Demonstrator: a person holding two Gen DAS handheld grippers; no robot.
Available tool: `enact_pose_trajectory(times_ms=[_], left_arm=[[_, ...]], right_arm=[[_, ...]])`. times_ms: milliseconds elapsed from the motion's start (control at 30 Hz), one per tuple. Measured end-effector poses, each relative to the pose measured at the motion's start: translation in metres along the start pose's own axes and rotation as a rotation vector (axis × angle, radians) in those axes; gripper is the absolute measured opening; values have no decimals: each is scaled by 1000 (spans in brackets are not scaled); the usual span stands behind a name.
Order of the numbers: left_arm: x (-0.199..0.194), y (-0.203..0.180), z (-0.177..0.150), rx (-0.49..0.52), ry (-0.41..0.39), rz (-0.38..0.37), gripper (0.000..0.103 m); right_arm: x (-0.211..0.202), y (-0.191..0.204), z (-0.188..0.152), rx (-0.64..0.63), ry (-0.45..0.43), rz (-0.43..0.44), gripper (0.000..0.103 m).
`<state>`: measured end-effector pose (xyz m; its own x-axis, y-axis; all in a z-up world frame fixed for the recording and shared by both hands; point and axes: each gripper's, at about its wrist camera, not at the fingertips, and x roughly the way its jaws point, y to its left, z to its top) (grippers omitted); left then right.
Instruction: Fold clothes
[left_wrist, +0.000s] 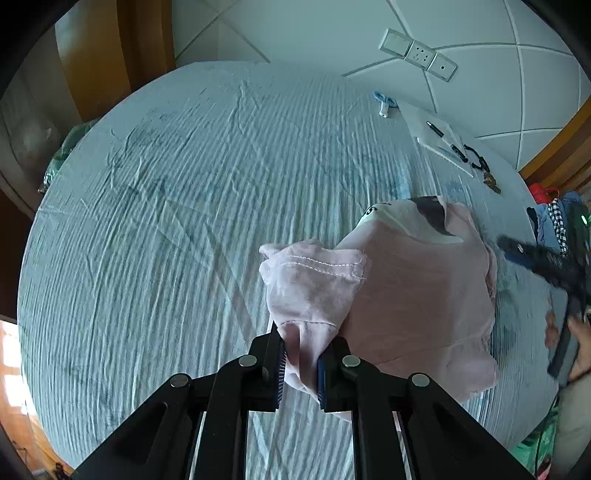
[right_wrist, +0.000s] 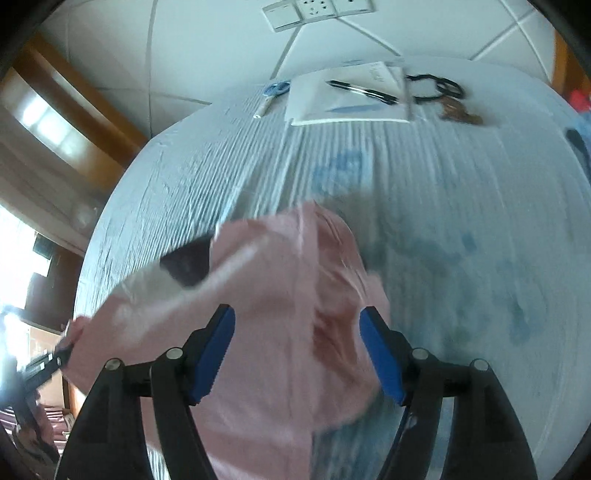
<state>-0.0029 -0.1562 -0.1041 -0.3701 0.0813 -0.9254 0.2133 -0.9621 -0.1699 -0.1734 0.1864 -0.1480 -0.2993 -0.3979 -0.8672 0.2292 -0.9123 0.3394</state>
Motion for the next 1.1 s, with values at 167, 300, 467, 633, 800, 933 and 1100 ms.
enact_pose_trajectory(times_ms=[167,300,467,633,800,933,1100], left_arm=[[10,3,-2,-12,24,-7,13],[8,0,-9,1,37,-28,13],[-12,-2,-21,26,54,-94,14],[-41,-8,-25,52,61,-155,36],[-67,-24,-15,118,0,-149,57],[-60,-37,0,150,-6,-147,61],[-11,-69,14,232,47,-166,62]], right_arm=[[45,8,24,-9,73,-17,70],[61,17,15,-41,143,-16,6],[-16,24,-23,-104,30,-1,5],[-111,-14,-92,-47,-27,-19,5],[-137,-71,-173,99,75,-146,5],[-135,-107,-216,206,157,-231,5],[-147,-127,-235,288,166,-331,22]])
